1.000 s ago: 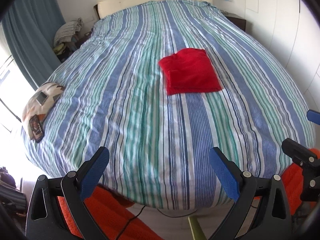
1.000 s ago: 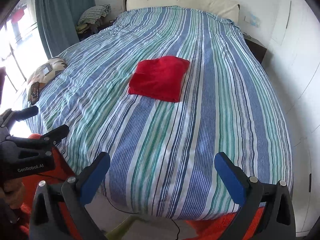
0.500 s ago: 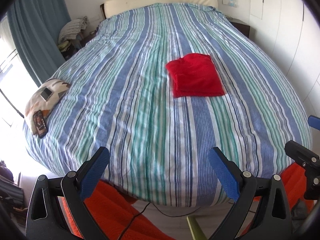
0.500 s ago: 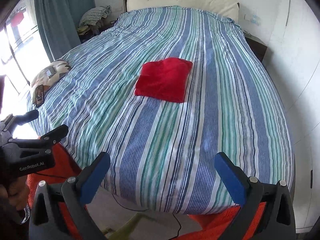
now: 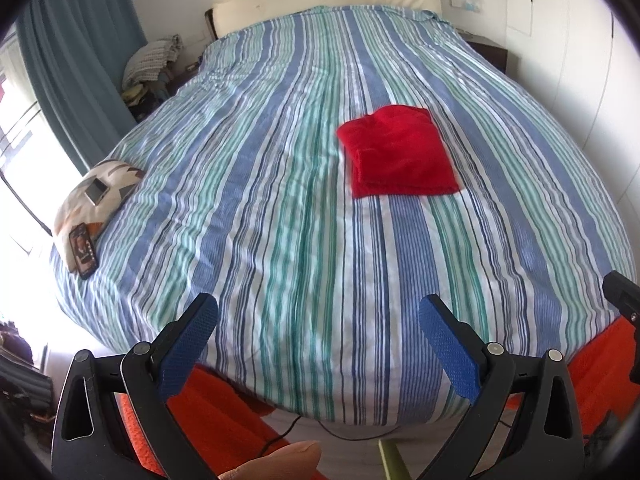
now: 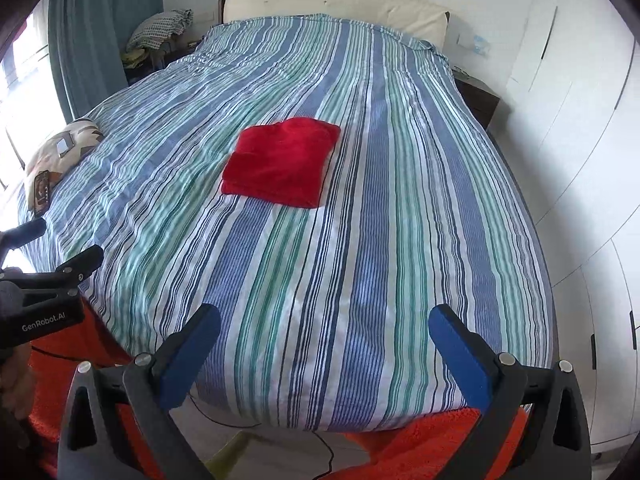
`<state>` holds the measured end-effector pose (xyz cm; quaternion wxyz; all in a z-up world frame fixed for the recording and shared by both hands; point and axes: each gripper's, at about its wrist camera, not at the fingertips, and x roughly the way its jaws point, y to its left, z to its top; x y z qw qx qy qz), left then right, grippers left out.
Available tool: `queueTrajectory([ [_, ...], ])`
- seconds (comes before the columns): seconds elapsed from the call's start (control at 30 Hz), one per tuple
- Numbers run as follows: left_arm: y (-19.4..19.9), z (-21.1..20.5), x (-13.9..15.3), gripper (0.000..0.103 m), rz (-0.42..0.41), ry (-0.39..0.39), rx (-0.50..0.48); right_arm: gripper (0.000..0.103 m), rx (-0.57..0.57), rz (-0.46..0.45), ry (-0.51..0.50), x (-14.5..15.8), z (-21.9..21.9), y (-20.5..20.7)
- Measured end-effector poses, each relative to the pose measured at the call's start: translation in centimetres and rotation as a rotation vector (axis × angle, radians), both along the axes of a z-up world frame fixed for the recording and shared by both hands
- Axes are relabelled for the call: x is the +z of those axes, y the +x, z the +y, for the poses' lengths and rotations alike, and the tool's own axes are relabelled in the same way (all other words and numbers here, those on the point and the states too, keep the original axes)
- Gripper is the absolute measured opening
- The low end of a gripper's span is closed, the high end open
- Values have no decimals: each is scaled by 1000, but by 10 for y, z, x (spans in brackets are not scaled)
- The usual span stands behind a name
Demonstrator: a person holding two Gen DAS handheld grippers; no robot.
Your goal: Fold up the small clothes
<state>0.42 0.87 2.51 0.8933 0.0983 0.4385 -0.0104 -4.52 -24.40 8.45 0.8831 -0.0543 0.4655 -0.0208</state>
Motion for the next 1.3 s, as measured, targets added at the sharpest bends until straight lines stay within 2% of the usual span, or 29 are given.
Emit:
queueTrajectory([
  [1.03,-2,-9,16,103,-2,-36,-45,102,-17,-22,-20,6,-2,-2],
  [1.3,-3,-10,19,103,3,-54,-48,102,-13,-21,10,9,-5,-2],
])
